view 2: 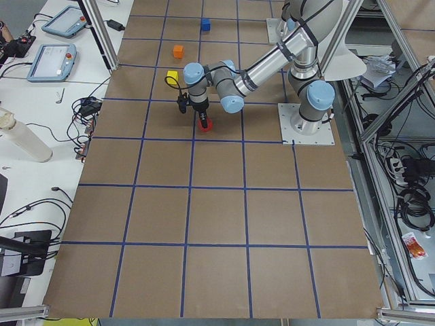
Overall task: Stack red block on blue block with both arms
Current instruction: 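Lower the left gripper onto the red cube nearest it, then grasp the red cube with the left gripper and carry it toward the table center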
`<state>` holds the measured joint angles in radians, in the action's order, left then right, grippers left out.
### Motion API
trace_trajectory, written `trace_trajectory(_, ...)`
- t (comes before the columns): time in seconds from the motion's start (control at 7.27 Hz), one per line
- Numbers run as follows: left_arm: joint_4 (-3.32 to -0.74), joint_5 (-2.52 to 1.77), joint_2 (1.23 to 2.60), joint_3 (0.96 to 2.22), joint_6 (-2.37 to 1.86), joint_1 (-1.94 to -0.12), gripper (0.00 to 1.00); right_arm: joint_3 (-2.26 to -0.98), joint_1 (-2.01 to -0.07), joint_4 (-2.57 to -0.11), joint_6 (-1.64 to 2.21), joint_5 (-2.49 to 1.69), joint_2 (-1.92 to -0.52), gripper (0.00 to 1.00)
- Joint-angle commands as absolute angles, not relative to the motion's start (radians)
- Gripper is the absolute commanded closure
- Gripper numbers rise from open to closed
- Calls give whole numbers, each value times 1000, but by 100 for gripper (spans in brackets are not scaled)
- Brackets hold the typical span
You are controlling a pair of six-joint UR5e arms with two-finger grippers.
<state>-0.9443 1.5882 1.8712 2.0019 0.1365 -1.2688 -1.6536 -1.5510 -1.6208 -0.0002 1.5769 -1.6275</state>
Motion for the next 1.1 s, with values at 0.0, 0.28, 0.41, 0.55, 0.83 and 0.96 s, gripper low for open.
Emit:
trace_trajectory(0.0, -959, 1595, 1864, 1982, 137, -1276, 100, -1654, -1551, -1621, 0, 1577, -1628, 0)
trace_trajectory(0.28, -1159, 1597, 1841, 1846, 109, -1407, 100, -1654, -1551, -1621, 0, 1577, -1628, 0)
trace_trajectory(0.41, -1220, 1595, 1856, 1763, 16, -1508, 100, -1654, -1549, -1618, 0, 1577, -1628, 0)
trace_trajectory(0.55, -1229, 1579, 1874, 1709, 9, -1581, 100, -1654, -1549, -1620, 0, 1577, -1628, 0)
trace_trajectory(0.83, -1220, 1529, 1888, 1695, -14, -1760, 100, -1654, -1549, -1620, 0, 1577, -1629, 0)
trace_trajectory(0.96, -1191, 1525, 1910, 1689, -88, -1845, 100, -1654, -1549, -1620, 0, 1577, -1628, 0)
